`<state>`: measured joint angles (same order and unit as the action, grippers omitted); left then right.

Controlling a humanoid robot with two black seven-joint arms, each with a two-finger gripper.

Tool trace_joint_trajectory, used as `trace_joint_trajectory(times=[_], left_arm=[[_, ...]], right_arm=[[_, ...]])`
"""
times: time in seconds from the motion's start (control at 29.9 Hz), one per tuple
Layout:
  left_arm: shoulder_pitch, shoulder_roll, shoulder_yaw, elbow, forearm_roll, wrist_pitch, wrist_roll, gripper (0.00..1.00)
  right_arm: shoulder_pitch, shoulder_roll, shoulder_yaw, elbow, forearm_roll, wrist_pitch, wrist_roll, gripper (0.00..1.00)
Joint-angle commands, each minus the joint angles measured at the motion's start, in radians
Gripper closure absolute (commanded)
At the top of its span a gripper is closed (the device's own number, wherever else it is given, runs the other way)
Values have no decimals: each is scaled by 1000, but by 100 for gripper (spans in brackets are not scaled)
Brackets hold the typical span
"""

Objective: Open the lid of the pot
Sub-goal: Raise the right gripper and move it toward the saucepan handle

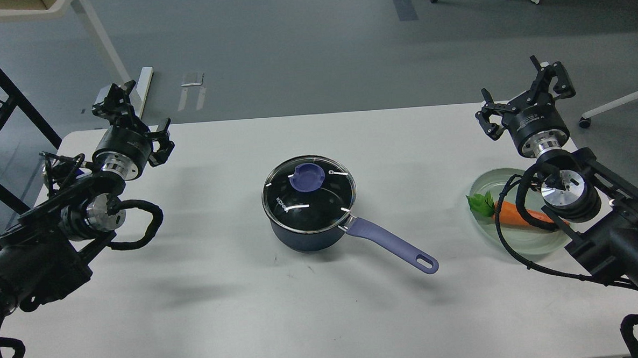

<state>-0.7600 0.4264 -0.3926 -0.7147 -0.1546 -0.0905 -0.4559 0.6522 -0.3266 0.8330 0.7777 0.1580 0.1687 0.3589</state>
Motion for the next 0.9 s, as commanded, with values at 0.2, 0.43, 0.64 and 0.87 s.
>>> trace_joint_trajectory(times=[0.2,0.43,0.64,0.87], left_arm=[[-4,-3,8,-23,3,51,11,1],[1,29,3,-63,3,61,8,1],[1,37,4,-65,4,48,8,1],[4,64,6,-95,6,46,6,1]], right_arm=[[24,-26,-15,5,-2,-1,0,0],[173,-185,-248,47,-6,-9,-6,0],[361,-341,-553,192,-107,-15,-6,0],[556,-451,-797,403,-387,-72,-8,0]])
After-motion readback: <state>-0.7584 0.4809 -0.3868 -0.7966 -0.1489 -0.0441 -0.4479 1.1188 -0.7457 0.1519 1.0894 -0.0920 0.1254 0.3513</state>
